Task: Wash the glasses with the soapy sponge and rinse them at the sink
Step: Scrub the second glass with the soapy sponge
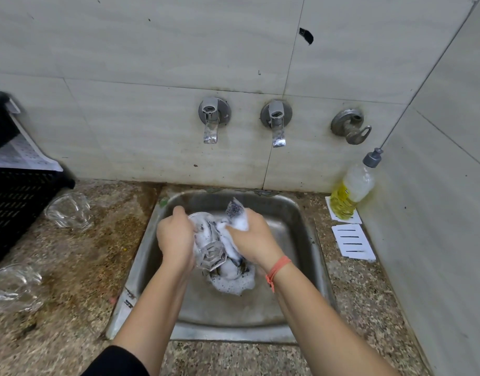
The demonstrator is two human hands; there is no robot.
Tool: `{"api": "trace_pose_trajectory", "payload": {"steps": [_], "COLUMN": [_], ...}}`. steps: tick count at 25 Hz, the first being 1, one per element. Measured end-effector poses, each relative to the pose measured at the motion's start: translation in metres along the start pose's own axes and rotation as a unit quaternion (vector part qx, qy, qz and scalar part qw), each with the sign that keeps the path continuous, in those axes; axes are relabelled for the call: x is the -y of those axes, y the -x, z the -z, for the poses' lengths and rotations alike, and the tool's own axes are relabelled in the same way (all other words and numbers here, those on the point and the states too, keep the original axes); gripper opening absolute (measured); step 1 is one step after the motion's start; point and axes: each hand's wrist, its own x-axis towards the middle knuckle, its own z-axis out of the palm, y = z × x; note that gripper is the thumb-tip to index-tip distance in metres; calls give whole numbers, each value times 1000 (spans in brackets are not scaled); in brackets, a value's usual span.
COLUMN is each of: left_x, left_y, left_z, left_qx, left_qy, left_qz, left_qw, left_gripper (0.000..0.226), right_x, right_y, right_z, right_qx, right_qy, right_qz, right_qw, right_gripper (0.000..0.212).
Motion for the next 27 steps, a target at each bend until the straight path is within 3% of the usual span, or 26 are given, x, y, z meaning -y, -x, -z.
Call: {"api": "trace_pose_trajectory", "payload": {"steps": [2,5,7,10,13,16,19,23,25,27], "left_x": [1,0,3,11,13,12,13,11,8,8], "left_y": [6,15,8,-2,6,13,7,10,13,18], "left_z": [-2,-8,-7,-3,-3,-6,-5,-6,-5,-3], "left_qx": [-26,-45,-52,-53,-37,-4,68,128,139,140], "left_qy": [-39,-81,-57,-27,-28,67,204,269,271,284], "left_qz": [-71,-161,-159,-147,-141,-12,152,231,247,272], "left_qw": [996,983,984,987,989,998,965,926,920,909], "left_gripper": [42,53,55,49,53,45,24,22,27,29], "right_x": [-7,1,4,-3,-7,0,3,-11,-17,-18], "right_y": [-7,-18,-20,-13,-15,-14,-6,-4,-8,-5], "right_z": [-3,-2,1,7,8,7,14,11,14,16], "right_qx": [-70,-106,-78,38,17,-37,79,146,182,185], "right_qy": [-28,-47,-94,-103,-84,-195,-366,-364,-361,-302], "right_qz": [-23,-46,-48,-31,-12,-24,-25,20,17,28], "right_qw": [997,992,991,993,996,980,927,920,914,935], "right_gripper": [11,16,21,38,27,25,30,9,31,29]}}
